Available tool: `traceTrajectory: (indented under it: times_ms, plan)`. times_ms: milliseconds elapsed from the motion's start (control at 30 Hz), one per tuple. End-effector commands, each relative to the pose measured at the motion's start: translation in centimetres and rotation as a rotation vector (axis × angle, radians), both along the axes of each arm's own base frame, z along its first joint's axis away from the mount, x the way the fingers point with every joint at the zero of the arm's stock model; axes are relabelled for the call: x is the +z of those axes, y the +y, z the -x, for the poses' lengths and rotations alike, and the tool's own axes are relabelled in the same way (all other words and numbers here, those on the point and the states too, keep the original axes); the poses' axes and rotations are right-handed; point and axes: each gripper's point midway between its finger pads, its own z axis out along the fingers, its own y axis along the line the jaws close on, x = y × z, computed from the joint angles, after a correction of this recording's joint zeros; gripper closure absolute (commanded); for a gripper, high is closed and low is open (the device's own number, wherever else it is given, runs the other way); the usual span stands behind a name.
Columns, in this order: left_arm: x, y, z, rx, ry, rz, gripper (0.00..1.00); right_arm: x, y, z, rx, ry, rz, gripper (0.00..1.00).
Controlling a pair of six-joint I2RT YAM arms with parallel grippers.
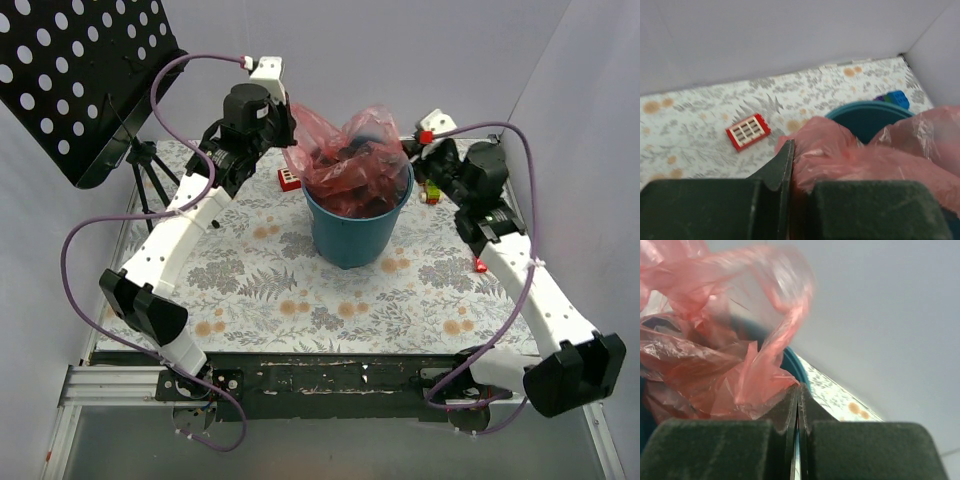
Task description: Put the trash bags into the trash bin
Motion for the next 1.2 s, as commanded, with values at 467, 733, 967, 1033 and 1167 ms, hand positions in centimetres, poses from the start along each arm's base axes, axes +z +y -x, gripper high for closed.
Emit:
traceTrajectory:
  times_ms: [467,733,967,1033,1167]
  plan:
    - [-0.7,-4.8,1.6,-0.153,0.165,0.281,1.0,9.2,-1.1,5.5,0.115,-0.05,0.004,0.2]
    - [0.6,-4.9,1.7,-0.166,0.141,0.293,1.0,7.2,0.9,2.3,0.107,0.0,0.079,0.15]
    - [-0.1,-4.4,1.5,-0.149,0.133,0.253,1.0,3.5,-1.2,-1.0,-0.06,0.077,0.163,0.14]
    - [-0.4,-4.4,1.1,-0.143,0.13,0.239,1.0,2.9,-1.0,-1.5,-0.061,0.09,0.172,0.16]
    - [-0.9,-3.4,-0.1,-0.077,0.107,0.188,1.0,2.5,-0.7,-1.6,-0.04,0.108,0.161,0.33]
